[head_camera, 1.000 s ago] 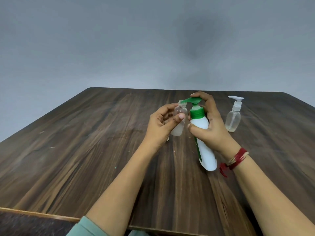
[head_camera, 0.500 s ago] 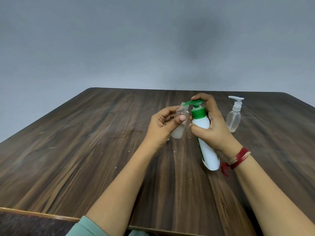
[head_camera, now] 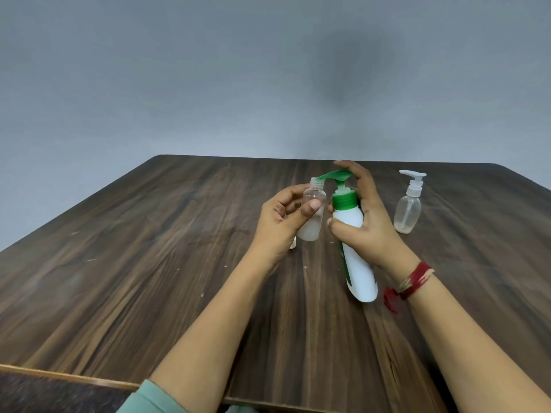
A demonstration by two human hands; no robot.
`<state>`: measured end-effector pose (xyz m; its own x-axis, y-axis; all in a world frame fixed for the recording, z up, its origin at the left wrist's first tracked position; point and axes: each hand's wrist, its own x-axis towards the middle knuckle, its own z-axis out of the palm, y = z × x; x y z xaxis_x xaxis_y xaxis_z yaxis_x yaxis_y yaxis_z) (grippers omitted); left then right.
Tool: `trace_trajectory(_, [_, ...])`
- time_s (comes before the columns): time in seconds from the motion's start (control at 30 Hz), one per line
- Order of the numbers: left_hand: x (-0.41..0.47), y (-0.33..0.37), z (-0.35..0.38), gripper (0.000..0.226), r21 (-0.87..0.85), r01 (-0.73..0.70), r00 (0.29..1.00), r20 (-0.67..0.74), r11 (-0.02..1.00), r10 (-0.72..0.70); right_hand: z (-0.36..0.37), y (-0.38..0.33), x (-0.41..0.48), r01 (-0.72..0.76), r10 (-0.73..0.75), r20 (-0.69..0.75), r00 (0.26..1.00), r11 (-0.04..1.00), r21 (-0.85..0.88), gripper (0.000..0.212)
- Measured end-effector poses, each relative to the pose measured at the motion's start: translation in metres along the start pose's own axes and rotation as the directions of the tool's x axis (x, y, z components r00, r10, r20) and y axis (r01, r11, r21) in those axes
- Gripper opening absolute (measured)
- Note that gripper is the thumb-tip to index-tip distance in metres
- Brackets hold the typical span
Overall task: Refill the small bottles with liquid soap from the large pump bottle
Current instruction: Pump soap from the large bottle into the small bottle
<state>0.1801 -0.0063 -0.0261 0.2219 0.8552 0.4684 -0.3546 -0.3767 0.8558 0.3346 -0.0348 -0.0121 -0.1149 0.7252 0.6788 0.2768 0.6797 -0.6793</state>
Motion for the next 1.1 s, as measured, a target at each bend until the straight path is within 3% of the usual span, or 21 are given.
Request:
trace_trajectory(0.43, [0.0000, -0.0029, -0.0002, 0.029, 0.055, -0.006, 1.000, 0.016, 0.998, 0.006, -0.0032, -0.0076, -0.0001, 0.004, -0.003, 0.018, 1.000, 1.000, -0.026, 0.057])
trace_trajectory(0.93, [0.0011, 0.0001, -0.0018, 0.031, 0.022, -0.005, 0.999, -0.049, 1.000, 0.006, -0.0030, -0.0070, -0.0010, -0.001, 0.000, -0.034, 0.999, 0.999, -0.042, 0.069])
trace_trajectory(1.1, [0.0016, -0.0020, -0.0038, 0.047, 0.078, -0.027, 1.000, -0.009, 0.997, 0.028, -0.0036, -0.0087, -0.0009, -0.008, 0.006, -0.047, 0.999, 0.999, -0.039, 0.070])
